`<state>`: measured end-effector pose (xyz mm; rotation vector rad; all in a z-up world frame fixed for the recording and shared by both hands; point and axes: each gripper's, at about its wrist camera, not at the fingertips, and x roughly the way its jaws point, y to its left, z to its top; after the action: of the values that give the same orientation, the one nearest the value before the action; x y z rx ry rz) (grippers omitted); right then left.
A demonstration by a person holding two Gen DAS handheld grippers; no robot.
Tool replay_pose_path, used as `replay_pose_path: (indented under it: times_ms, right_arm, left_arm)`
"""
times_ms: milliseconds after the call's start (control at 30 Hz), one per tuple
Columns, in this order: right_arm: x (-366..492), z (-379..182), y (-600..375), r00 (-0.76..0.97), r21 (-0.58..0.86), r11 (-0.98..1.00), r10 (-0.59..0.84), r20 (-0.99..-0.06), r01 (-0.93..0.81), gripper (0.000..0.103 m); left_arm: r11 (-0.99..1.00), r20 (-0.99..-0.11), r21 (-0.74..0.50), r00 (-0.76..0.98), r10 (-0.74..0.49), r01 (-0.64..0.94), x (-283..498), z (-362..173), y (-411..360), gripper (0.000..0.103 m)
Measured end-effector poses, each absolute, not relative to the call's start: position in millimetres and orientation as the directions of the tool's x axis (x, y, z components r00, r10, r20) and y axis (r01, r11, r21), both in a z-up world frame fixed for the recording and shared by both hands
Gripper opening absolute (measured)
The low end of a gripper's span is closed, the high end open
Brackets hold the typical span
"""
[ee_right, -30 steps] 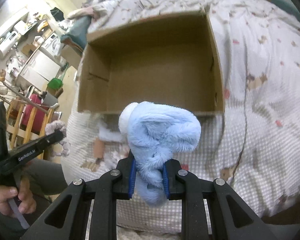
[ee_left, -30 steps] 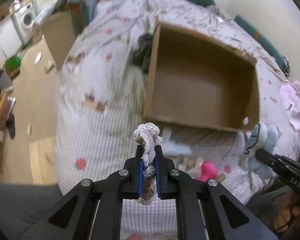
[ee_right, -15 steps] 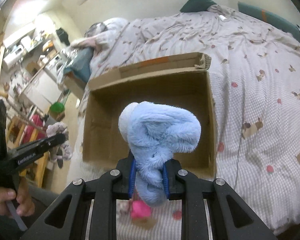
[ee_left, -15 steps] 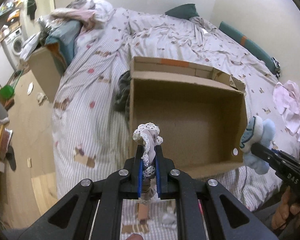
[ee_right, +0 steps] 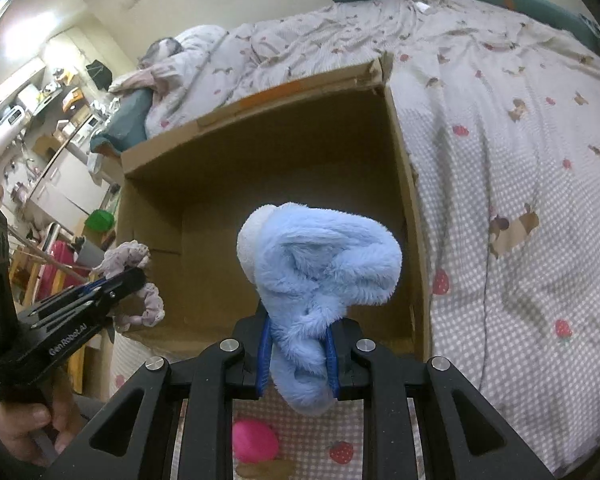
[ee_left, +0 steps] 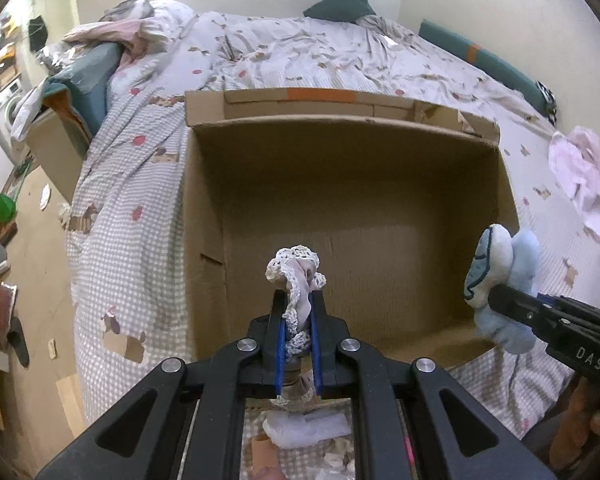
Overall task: Organize soft objects
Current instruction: 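Grasp the blue scrunchie with the right gripper while the left gripper lifts the beige scrunchie, then lower both scrunchies into the box and open both grippers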
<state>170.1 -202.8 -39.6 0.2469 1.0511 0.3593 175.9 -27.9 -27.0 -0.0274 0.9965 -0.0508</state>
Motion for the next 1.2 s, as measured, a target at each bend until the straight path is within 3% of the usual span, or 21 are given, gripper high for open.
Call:
replay_pose_path:
  times_ms: [567,800,933,1033,1100,1133,1200]
  right_arm:
    - [181.2,-65.9,-193.1,0.362,0.359,0.923,0.385,-0.849,-0.139,0.027]
    - [186.1,-70.0,-190.2,0.35,0.366,0.922,0.386,-0.853,-0.125,0.033]
    - [186.1,-72.8,-190.1,0.337,0.37,0.921,0.39,-0.857,-0.122,0.034]
    - [185.3,-72.6,-189.1,0.336,0.371,0.92,0.392,-0.856,-0.127,0.036]
    - [184.8,-70.7,-187.9,0.345,0.37,0.92,0.392,-0.853,-0.131,0.058]
    - [184.4,-68.8,-187.4,0.356,0.37,0.919,0.393,-0.848,-0.134,0.059]
    - [184.1,-65.6,-187.2,0.372,0.359,0.922,0.386,-0.844,-0.143,0.06]
  left_arm:
    - [0.998,-0.848,-0.061,0.528,-0.049,-0.005,177.7,-39.8,-20.4,0.01]
    - [0.999,-0.843,-0.054,0.535,-0.045,-0.001,176.4,-38.3,-22.1,0.013]
    - [0.999,-0.838,-0.052,0.543,-0.048,0.008,175.1,-36.0,-24.0,0.021]
    - [0.999,-0.832,-0.052,0.552,-0.052,0.017,174.0,-33.6,-25.7,0.039]
    - [0.998,-0.829,-0.059,0.555,-0.061,0.021,173.3,-32.0,-26.1,0.046]
    - [0.998,-0.829,-0.067,0.555,-0.068,0.022,172.9,-30.7,-26.5,0.047]
    - [0.997,-0.826,-0.068,0.559,-0.069,0.022,172.4,-28.1,-27.6,0.062]
